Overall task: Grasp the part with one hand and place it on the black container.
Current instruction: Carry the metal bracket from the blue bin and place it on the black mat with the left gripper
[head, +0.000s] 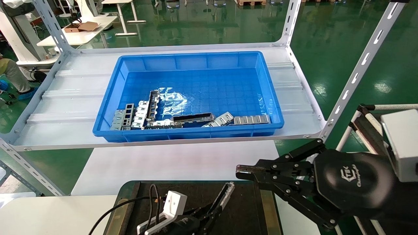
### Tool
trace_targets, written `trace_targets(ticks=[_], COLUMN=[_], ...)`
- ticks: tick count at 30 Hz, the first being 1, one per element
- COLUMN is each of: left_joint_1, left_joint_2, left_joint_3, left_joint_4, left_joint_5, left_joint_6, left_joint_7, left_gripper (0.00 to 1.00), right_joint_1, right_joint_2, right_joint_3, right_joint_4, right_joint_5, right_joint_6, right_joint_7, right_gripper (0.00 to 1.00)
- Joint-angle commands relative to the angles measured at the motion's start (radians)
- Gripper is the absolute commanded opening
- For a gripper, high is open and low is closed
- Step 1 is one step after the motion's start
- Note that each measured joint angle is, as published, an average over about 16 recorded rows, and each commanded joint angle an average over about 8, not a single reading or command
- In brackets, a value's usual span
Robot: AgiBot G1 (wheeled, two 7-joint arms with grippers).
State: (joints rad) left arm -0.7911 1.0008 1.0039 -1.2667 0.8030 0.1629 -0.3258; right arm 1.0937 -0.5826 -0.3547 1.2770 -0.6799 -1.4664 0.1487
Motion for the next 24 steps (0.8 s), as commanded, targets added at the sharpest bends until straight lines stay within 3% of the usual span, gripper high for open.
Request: trace_targets(ticks=[1,14,24], left_joint_1=[0.008,0.017,0.039], left_joint_2=[0.026,0.139,0.194], left_joint_3=[0.011,0.068,0.050], left_joint_4=[0.009,0.059,0.088], left_joint_5=[-0.004,-0.065,-0.063], left_joint_6=[-0.056,-0.294,-0.377], left_joint_7=[-0.020,-0.082,-0.092], left_gripper=[0.00,0.00,0.00], right_joint_1=[0.000,0.000,0.000], right_joint_2=[0.000,0.000,0.000], right_joint_3=[0.000,0.000,0.000], right_joint_4=[0.000,0.000,0.000], right_joint_5=[0.000,0.000,0.000], right_joint_6=[0.000,0.000,0.000], right_joint_7=[0.000,0.000,0.000], right_gripper=[0.00,0.00,0.00])
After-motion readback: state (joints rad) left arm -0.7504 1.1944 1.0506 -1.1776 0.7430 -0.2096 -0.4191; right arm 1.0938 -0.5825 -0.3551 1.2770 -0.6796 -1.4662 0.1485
